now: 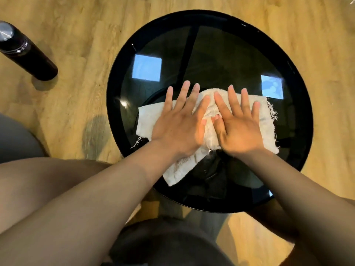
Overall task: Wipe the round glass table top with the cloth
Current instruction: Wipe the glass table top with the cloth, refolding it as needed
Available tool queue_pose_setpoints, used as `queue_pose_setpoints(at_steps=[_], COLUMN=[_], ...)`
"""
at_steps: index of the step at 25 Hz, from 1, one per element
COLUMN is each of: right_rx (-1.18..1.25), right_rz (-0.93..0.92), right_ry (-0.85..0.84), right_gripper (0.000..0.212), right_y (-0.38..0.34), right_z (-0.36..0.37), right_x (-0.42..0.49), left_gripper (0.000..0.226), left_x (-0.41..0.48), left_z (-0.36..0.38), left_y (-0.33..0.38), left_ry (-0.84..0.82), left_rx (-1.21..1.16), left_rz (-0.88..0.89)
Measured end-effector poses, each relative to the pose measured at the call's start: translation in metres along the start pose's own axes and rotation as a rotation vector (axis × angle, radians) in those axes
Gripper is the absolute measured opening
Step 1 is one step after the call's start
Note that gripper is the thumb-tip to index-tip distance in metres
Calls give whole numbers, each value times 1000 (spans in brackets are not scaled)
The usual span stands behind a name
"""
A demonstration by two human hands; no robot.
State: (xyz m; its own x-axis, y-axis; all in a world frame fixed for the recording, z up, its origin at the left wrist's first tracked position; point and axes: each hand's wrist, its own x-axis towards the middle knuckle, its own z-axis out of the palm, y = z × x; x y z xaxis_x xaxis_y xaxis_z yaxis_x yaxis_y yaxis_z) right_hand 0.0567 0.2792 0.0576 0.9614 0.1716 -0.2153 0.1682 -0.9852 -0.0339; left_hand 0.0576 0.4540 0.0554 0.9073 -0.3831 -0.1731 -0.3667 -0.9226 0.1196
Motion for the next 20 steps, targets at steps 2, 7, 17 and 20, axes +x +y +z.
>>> queue_pose_setpoints(at_steps=[2,7,17,20], right_rx=[45,269,639,579], right_rz=[-47,401,565,399], right_ry=[7,164,168,176], right_gripper=[64,64,18,5], right_y=[1,51,75,81], right_z=[-5,-41,-72,-67], right_x=[-1,-15,-17,-29], left_gripper=[66,47,18,46], left_x=[-3,-50,-66,-68], left_z=[-6,-22,-54,-57], left_y=[1,-23,-41,-45], left_ry=[-11,136,344,294], left_rx=[14,-168,-574,-707], left_rz=[10,-66,-499,-676])
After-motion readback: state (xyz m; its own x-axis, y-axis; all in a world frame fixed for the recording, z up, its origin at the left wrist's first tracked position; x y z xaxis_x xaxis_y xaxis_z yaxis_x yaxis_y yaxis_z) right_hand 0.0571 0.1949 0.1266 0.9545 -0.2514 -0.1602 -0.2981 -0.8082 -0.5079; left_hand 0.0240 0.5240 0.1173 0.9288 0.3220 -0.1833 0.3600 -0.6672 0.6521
